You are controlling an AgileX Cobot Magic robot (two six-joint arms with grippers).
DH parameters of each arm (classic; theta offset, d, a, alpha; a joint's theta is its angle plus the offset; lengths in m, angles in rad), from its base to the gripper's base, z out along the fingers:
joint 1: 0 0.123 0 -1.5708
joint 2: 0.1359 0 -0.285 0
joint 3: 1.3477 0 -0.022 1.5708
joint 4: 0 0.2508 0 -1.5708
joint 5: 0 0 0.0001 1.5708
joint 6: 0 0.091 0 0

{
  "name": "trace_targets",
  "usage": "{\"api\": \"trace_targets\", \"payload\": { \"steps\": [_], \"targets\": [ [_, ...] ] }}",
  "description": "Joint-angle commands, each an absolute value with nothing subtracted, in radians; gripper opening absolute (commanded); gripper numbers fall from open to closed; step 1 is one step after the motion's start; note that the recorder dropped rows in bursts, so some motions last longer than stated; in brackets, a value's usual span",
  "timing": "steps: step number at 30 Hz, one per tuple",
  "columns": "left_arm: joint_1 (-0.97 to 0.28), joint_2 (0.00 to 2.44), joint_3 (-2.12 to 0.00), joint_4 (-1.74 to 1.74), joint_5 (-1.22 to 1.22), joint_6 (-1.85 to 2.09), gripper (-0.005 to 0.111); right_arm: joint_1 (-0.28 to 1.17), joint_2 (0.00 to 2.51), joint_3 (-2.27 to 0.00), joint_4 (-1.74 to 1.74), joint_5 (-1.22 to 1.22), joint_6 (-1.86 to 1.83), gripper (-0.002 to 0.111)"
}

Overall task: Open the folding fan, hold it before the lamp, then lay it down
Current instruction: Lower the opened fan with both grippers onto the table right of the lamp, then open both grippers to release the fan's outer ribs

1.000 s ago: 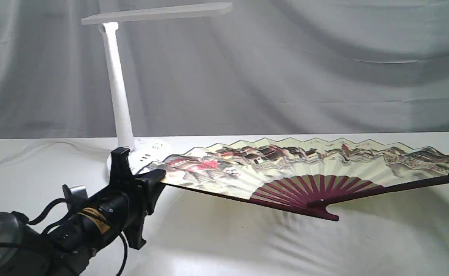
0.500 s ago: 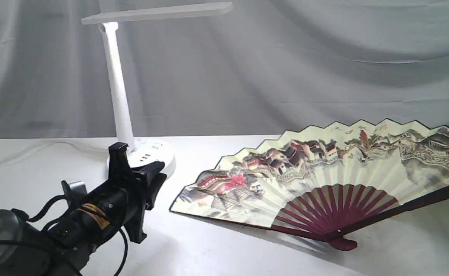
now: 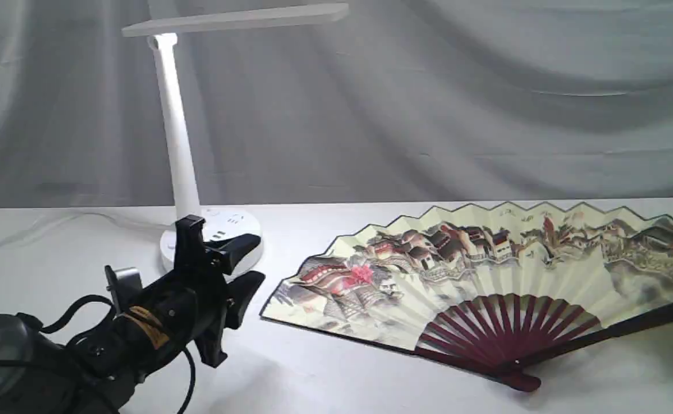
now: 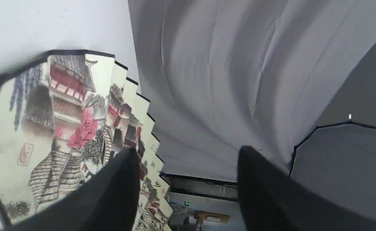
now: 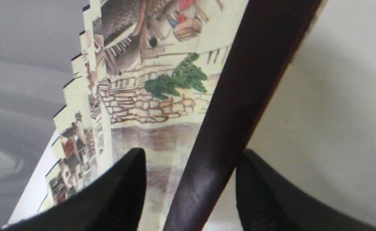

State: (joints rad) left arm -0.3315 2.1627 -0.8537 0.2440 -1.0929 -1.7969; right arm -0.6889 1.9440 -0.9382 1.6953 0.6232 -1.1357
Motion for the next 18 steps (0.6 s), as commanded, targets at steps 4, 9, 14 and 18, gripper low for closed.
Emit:
{"api": "trace_targets", "payload": {
  "steps": [4,9,14,18],
  "targets": [
    [-0.314,2.154,-0.860,0.279,-1.122,-1.797,0.048,-0.697,1.961,-0.964,1.744,0.538,-1.265,0.055],
    [-0.295,2.154,-0.866,0.323,-1.126,-1.797,0.048,-0.697,1.961,-0.990,1.744,0.609,-1.278,0.055],
    [-0.257,2.150,-0.866,0.405,-1.126,-1.804,0.048,-0.697,1.959,-0.990,1.725,0.696,-1.223,0.055],
    [-0.220,2.124,-0.866,0.497,-1.119,-1.835,0.048,-0.697,1.947,-0.990,1.577,0.699,-1.091,0.052]
  ]
}}
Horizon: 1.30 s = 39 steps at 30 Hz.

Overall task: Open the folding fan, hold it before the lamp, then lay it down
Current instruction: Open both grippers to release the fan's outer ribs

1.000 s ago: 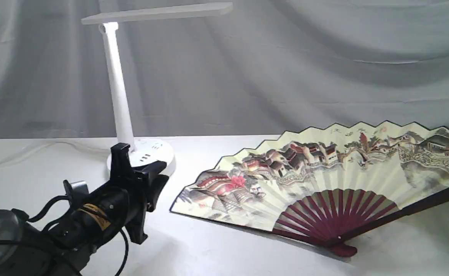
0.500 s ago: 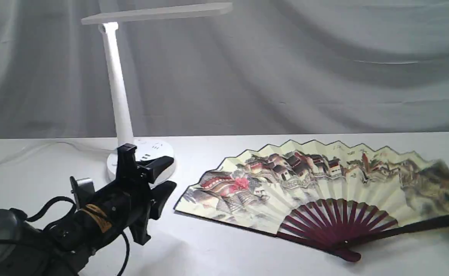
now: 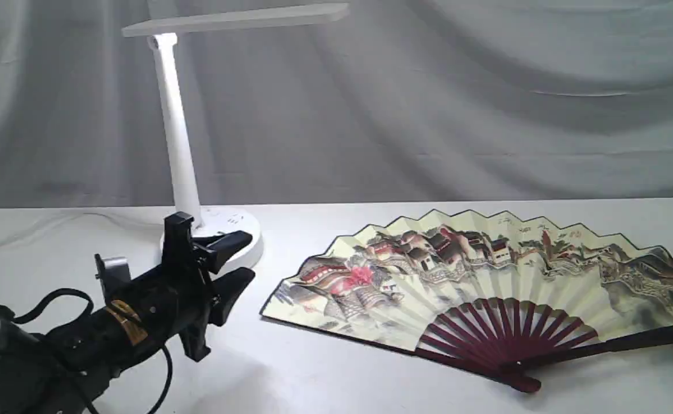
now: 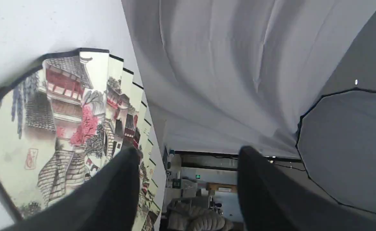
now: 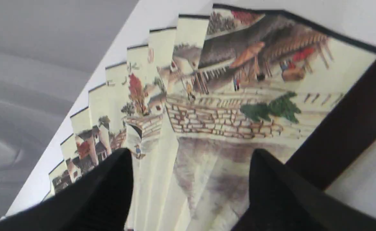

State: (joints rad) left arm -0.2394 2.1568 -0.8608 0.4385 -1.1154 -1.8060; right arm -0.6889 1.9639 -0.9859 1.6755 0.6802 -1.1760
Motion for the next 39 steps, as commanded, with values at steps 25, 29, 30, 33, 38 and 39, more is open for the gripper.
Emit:
{"api": "trace_targets", "payload": {
  "steps": [25,29,30,33,38,39],
  "targets": [
    [-0.209,1.709,-0.866,0.867,-0.104,-1.847,0.039,-0.523,1.742,-0.994,1.057,0.730,-0.736,0.047],
    [-0.209,1.684,-0.866,0.950,0.038,-1.847,0.039,-0.466,1.742,-1.057,0.796,0.748,-0.548,0.043],
    [-0.209,1.675,-0.866,0.964,0.073,-1.845,0.039,-0.454,1.742,-1.075,0.732,0.756,-0.509,0.043],
    [-0.209,1.661,-0.866,0.982,0.145,-1.818,0.038,-0.413,1.742,-1.138,0.533,0.792,-0.373,0.042],
    [-0.209,1.647,-0.879,0.977,0.244,-1.655,0.024,-0.342,1.742,-1.173,0.392,0.787,-0.279,0.041],
    [-0.209,1.643,-0.884,0.967,0.266,-1.597,0.019,-0.330,1.742,-1.174,0.381,0.780,-0.279,0.041]
  ]
}}
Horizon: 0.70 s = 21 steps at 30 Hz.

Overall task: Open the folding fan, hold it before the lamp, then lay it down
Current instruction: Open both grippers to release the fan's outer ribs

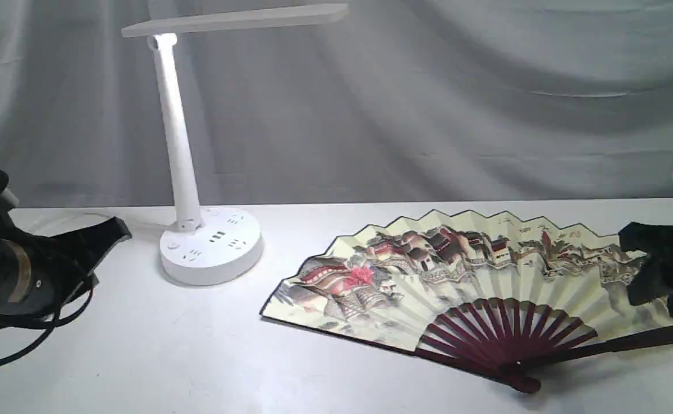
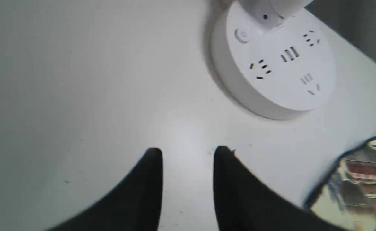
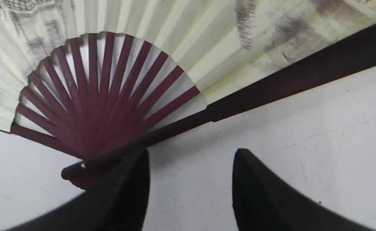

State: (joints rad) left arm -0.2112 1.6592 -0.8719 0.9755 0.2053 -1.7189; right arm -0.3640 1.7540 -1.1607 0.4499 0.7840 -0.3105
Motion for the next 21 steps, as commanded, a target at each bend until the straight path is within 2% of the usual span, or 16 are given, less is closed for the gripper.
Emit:
{"api": "trace_targets", "payload": {
  "steps": [1,5,10,16,21],
  "targets": [
    [-0.209,1.640,-0.886,0.945,0.301,-1.558,0.016,-0.318,1.742,-1.174,0.369,0.770,-0.279,0.041],
    [-0.209,1.629,-0.917,0.757,0.435,-1.326,0.001,-0.275,1.742,-1.177,0.319,0.753,-0.255,0.041],
    [-0.209,1.629,-0.998,0.385,0.617,-0.845,0.000,-0.245,1.742,-1.177,0.213,0.751,-0.164,0.039],
    [-0.209,1.629,-1.068,0.217,0.775,-0.533,0.000,-0.229,1.742,-1.177,0.160,0.777,-0.123,0.038],
    [-0.209,1.629,-1.110,0.187,0.835,-0.384,0.000,-0.229,1.742,-1.177,0.160,0.793,-0.129,0.024]
  ]
}}
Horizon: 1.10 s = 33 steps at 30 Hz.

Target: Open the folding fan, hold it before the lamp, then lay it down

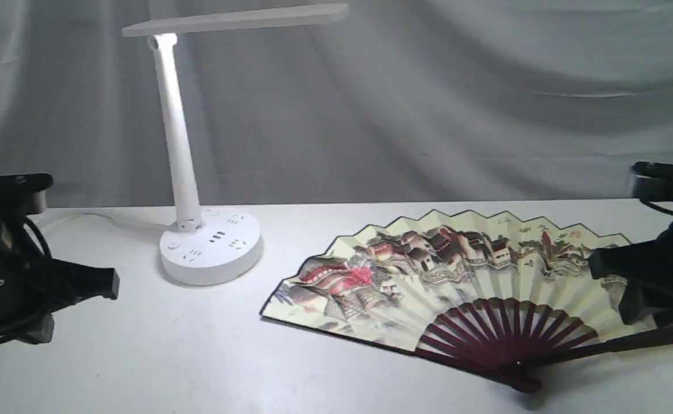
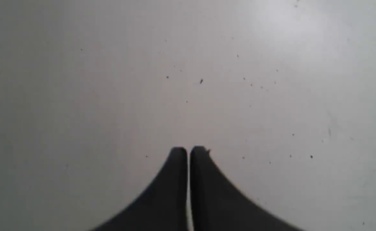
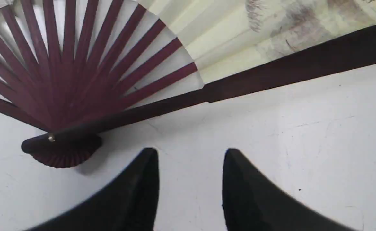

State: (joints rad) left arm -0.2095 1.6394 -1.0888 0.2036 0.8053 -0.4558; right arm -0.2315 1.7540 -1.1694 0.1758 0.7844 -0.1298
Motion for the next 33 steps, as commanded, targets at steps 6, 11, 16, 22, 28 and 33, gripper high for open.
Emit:
{"api": "trace_targets", "payload": {
  "steps": [6,11,16,22,28,33],
  "targets": [
    [-0.151,1.629,-1.155,0.063,0.839,-0.215,0.000,-0.229,1.742,-1.177,0.160,0.797,-0.163,0.017],
    [-0.050,1.629,-1.158,0.059,0.846,-0.124,0.000,-0.202,1.742,-1.177,0.170,0.790,-0.206,0.017],
    [-0.002,1.629,-1.156,0.015,0.827,-0.018,0.000,-0.146,1.742,-1.177,0.172,0.783,-0.307,0.017],
    [-0.002,1.629,-1.156,-0.094,0.759,0.132,0.000,-0.138,1.742,-1.177,0.197,0.794,-0.307,0.017],
    [0.000,1.629,-1.156,-0.089,0.756,0.132,0.000,-0.140,1.742,-1.177,0.180,0.786,-0.302,0.015],
    [0.000,1.629,-1.156,-0.089,0.756,0.132,0.000,-0.142,1.742,-1.177,0.150,0.793,-0.277,0.000]
  ]
}}
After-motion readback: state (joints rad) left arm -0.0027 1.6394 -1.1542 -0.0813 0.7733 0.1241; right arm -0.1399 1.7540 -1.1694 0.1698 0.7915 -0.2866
